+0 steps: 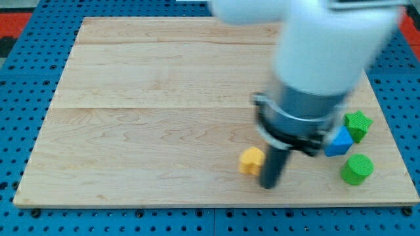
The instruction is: Move the yellow heart towards the center of the board
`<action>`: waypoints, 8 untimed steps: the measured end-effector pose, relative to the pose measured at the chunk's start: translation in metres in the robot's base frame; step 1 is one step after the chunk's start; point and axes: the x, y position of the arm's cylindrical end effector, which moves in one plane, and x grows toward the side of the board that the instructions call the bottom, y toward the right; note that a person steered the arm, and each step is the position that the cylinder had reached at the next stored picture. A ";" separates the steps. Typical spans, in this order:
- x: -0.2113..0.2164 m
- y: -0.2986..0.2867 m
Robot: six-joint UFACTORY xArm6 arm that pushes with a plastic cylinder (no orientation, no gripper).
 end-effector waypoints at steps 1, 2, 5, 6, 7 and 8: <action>-0.033 -0.019; -0.058 -0.019; -0.062 -0.019; -0.044 -0.026; -0.062 -0.022; -0.091 0.004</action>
